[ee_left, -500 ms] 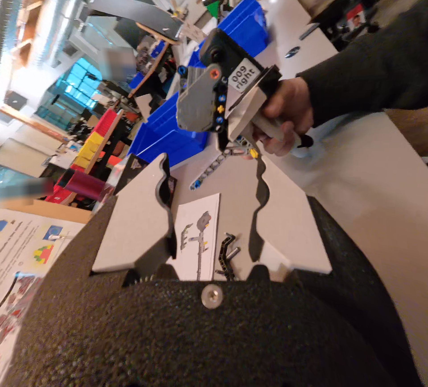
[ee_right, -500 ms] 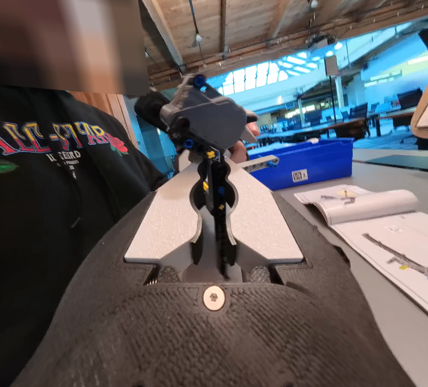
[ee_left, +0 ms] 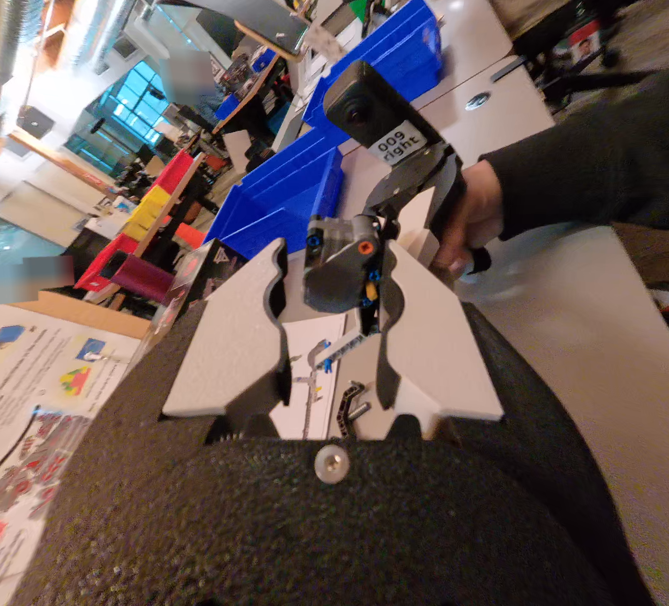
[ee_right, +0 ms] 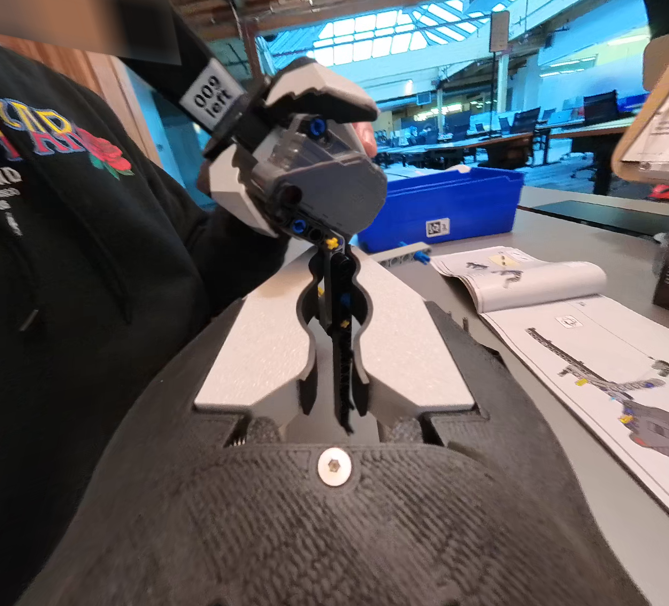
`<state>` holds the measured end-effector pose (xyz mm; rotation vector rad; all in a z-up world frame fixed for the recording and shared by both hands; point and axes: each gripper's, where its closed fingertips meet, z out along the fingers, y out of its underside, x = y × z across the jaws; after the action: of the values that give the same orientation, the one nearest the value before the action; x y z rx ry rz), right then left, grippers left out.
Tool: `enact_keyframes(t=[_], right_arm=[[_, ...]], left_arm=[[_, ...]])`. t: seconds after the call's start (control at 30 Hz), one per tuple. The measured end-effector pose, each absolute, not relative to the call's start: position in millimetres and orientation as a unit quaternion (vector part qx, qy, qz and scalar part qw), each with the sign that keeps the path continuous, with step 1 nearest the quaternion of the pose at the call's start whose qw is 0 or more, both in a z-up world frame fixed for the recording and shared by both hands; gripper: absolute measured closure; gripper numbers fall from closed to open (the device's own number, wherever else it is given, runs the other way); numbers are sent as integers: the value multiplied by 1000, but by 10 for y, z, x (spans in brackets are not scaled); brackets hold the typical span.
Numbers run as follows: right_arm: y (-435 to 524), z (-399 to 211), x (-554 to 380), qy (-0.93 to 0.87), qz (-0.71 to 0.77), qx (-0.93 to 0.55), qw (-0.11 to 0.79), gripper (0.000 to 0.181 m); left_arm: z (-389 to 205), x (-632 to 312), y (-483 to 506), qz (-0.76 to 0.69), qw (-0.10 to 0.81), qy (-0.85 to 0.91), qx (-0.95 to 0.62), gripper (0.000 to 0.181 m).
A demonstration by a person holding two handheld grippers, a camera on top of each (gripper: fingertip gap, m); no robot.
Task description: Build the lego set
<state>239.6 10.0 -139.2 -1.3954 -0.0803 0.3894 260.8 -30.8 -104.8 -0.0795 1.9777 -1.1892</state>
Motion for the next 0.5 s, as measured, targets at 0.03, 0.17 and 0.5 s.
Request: enact_keyframes(t=[0.03, 0.17, 0.5], right_arm=[[118, -1416, 2417, -33, 166, -646, 745, 173], [107, -1428, 2452, -34, 144, -649, 746, 172], [-247, -1069, 3010, 129, -28, -674, 727, 114]], left_arm=[[-1064, 2627, -303, -461, 415, 784, -33, 141], [-1080, 2647, -306, -460, 420, 781, -43, 141], [-1120, 2971, 152, -278, 544, 791, -46, 142]])
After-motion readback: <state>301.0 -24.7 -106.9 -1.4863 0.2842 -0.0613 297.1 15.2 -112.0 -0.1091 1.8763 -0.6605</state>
